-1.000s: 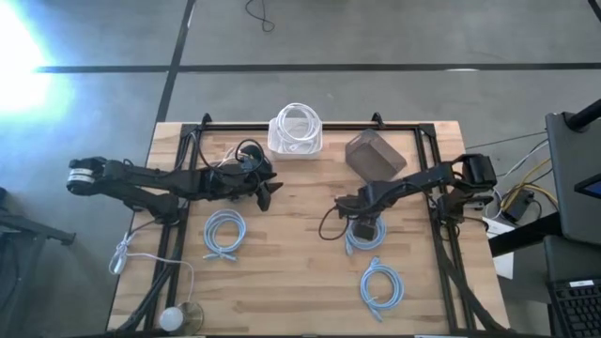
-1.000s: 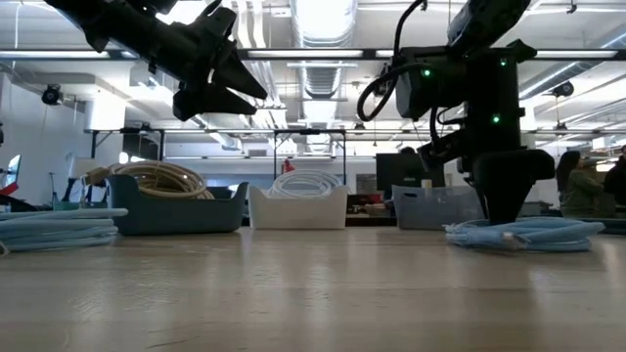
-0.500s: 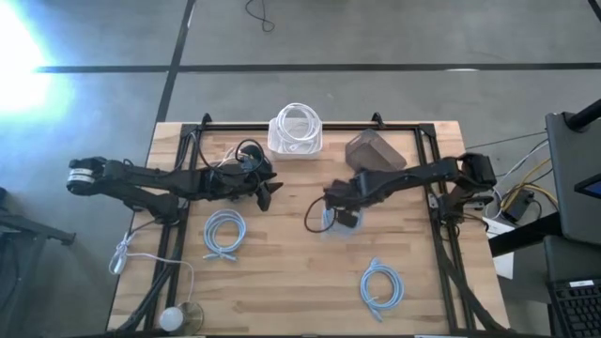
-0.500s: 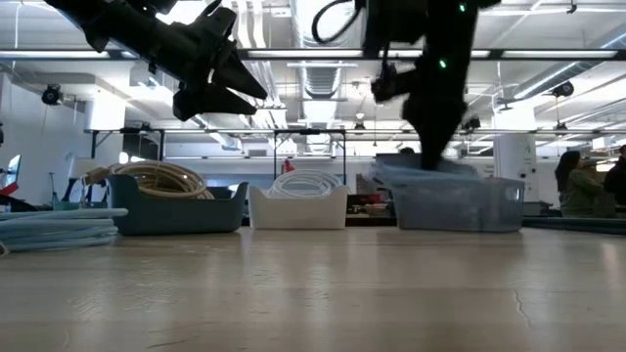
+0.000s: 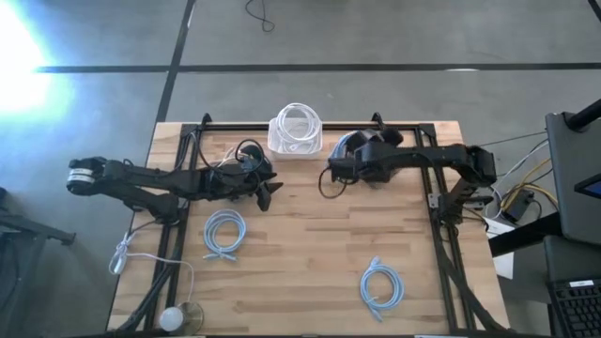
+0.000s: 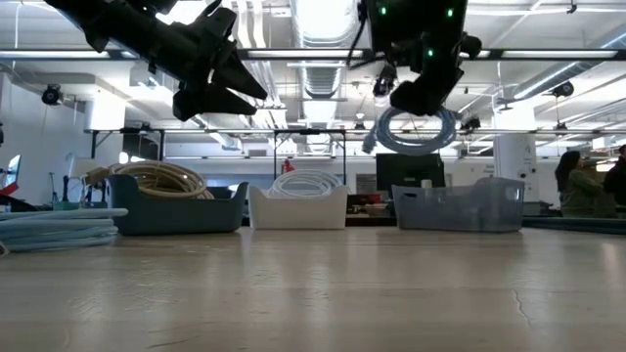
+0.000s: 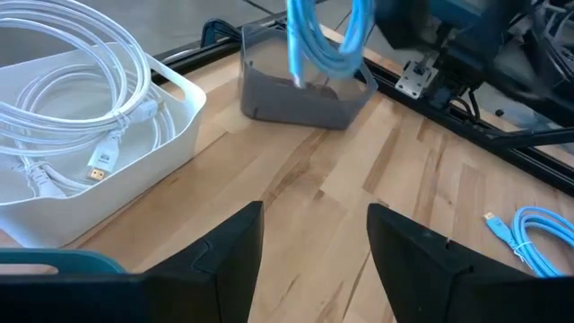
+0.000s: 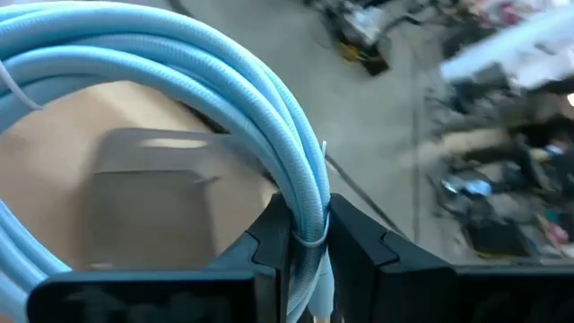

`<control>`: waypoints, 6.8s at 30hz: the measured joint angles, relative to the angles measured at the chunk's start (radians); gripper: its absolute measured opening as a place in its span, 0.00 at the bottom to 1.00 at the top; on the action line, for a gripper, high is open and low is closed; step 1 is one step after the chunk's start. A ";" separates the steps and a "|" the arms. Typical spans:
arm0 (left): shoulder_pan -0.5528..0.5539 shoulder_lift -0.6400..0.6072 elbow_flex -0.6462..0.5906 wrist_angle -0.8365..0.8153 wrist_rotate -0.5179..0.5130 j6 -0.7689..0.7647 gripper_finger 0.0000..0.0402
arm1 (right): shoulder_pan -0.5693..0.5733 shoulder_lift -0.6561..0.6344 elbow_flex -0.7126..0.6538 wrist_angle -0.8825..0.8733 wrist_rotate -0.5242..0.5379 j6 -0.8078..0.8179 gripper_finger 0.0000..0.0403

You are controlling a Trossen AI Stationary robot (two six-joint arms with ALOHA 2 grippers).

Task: Sort HDMI cables
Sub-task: Put the top right light blue HDMI cable into the black bin, then put the right light blue HDMI cable into the black bin

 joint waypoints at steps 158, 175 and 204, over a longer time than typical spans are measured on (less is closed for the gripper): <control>0.091 -0.001 0.000 0.153 0.003 0.231 0.51 | 0.118 -0.078 -0.038 0.080 -0.236 -0.010 0.03; 0.090 -0.001 0.000 0.080 0.004 0.189 0.51 | -0.221 -0.102 -0.250 0.039 -0.121 0.093 0.06; 0.091 -0.001 0.000 0.054 0.003 0.188 0.51 | -0.306 -0.110 -0.168 -0.039 0.026 -0.015 0.06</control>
